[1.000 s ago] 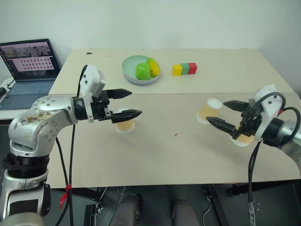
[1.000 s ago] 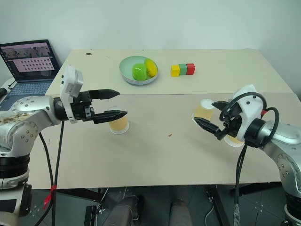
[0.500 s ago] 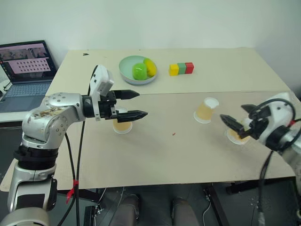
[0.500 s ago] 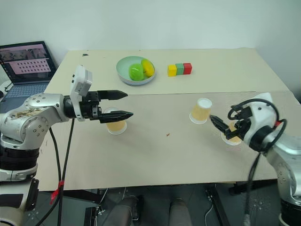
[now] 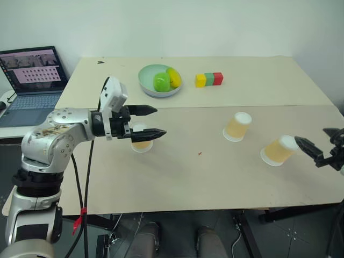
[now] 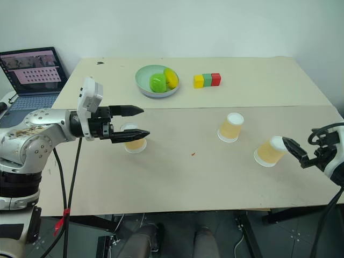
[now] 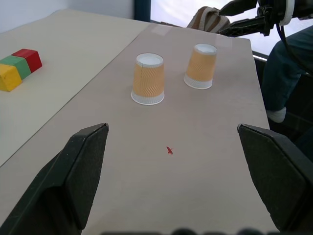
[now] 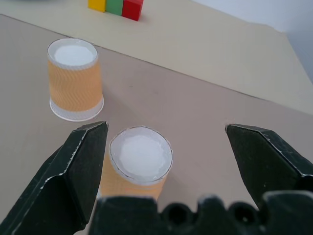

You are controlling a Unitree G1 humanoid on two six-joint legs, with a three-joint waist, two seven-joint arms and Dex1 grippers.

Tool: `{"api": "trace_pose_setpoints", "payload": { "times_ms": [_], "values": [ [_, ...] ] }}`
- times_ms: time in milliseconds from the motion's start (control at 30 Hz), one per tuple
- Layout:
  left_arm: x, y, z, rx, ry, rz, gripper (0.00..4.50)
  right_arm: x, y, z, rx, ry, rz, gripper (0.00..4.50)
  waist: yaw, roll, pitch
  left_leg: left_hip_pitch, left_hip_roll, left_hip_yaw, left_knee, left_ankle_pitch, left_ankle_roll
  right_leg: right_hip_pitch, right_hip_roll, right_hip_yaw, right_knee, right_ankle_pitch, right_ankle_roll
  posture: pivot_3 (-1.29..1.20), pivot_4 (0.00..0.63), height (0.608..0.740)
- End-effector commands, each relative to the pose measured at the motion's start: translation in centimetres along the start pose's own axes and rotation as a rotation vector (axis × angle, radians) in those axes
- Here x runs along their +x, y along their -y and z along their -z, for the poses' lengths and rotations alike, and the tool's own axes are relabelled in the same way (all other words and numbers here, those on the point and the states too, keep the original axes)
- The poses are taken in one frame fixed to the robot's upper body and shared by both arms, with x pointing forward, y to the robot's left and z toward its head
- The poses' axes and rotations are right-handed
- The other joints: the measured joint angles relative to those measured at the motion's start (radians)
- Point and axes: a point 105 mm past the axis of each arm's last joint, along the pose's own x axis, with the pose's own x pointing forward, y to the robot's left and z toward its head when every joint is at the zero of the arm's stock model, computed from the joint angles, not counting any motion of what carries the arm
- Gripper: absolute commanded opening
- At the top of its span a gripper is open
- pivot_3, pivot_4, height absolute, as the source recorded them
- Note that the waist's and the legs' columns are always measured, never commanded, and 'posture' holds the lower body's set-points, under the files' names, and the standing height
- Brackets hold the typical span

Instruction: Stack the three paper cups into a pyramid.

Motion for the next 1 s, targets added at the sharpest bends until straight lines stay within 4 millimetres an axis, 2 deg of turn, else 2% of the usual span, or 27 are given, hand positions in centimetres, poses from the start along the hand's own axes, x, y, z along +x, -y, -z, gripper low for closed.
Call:
{"api": "trace_pose_setpoints", "payload": {
  "times_ms": [33,367,533,633,800,1000],
  "values": [
    [-0.2,0.1,-1.9,0.033,0.052,0.011,4.5,-0.5,-0.5,-0.2,-0.007,0.039,-0.016,4.48,0.001,0.0,0.0,0.0,0.0,0.0,0.0,0.0,0.0,0.0,0.0,0.0,0.0,0.0,0.0,0.0,0.15,0.74],
    [-0.3,0.1,-1.8,0.048,0.033,0.011,4.5,-0.7,-0.4,3.1,0.1,-0.003,0.011,4.48,0.001,0.0,0.0,0.0,0.0,0.0,0.0,0.0,0.0,0.0,0.0,0.0,0.0,0.0,0.0,0.0,0.15,0.74],
    [-0.5,0.0,-1.9,0.053,0.028,0.005,4.5,0.1,-0.7,4.6,0.138,-0.018,0.001,4.48,0.0,0.0,0.0,0.0,0.0,0.0,0.0,0.0,0.0,0.0,0.0,0.0,0.0,0.0,0.0,0.0,0.15,0.74],
    [-0.5,0.2,-2.0,0.057,0.025,0.004,4.5,1.2,-1.0,5.2,0.153,-0.017,-0.011,4.48,-0.004,0.0,0.0,0.0,0.0,0.0,0.0,0.0,0.0,0.0,0.0,0.0,0.0,0.0,0.0,0.0,0.15,0.74],
    [-0.7,0.4,-2.1,0.063,0.019,-0.007,4.5,2.5,-0.8,5.1,0.137,-0.011,-0.034,4.48,-0.009,0.001,0.0,0.0,0.0,0.0,0.0,0.0,0.0,0.0,0.0,0.0,0.0,0.0,0.0,0.0,0.15,0.74],
    [-0.9,0.6,-2.0,0.062,0.019,-0.02,4.5,4.1,0.3,3.8,0.087,0.006,-0.047,4.48,-0.01,0.001,0.0,0.0,-0.001,0.0,0.0,0.0,0.0,0.0,0.0,0.0,0.0,0.0,0.0,0.0,0.15,0.74]
  ]
}}
